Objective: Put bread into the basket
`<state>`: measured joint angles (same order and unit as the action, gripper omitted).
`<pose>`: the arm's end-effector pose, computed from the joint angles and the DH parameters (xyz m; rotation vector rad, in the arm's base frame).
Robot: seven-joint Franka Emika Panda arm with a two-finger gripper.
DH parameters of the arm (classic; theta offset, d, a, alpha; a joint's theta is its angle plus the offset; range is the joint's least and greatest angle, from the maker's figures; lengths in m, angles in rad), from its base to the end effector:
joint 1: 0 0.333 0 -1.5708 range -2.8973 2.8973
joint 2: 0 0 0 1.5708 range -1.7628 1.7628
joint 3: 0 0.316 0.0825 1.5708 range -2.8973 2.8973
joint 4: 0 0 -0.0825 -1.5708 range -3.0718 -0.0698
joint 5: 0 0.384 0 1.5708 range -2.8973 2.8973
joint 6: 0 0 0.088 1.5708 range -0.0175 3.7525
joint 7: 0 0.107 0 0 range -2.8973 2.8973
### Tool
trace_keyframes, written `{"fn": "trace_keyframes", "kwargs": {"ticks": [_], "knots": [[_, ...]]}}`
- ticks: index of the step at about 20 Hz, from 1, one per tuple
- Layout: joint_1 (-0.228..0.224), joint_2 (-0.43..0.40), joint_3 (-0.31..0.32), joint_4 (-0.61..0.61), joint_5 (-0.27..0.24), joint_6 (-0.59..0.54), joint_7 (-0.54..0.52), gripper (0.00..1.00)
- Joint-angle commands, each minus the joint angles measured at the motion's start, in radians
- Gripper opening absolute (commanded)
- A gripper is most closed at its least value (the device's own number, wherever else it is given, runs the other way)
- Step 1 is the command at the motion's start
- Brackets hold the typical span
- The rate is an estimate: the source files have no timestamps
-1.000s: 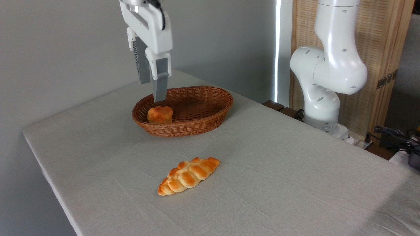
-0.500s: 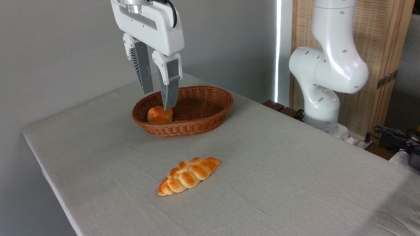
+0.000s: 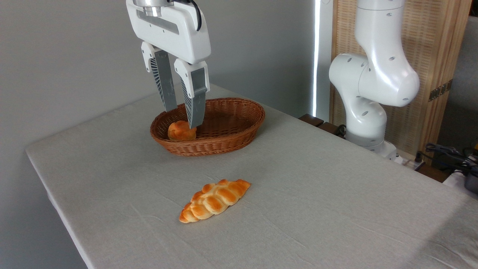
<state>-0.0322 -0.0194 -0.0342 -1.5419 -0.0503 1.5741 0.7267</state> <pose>0.5477 -0.0420 0.6493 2.8677 -1.2027 0.1009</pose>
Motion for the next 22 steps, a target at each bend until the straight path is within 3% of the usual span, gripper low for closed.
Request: {"fn": "trace_keyframes", "kwargs": {"ticks": [1,22], "knots": [[-0.005,0.006,-0.001,0.013,0.018,-0.019,-0.021,1.0],[-0.005,0.006,-0.001,0.006,0.04,-0.032,-0.026,1.0]]}}
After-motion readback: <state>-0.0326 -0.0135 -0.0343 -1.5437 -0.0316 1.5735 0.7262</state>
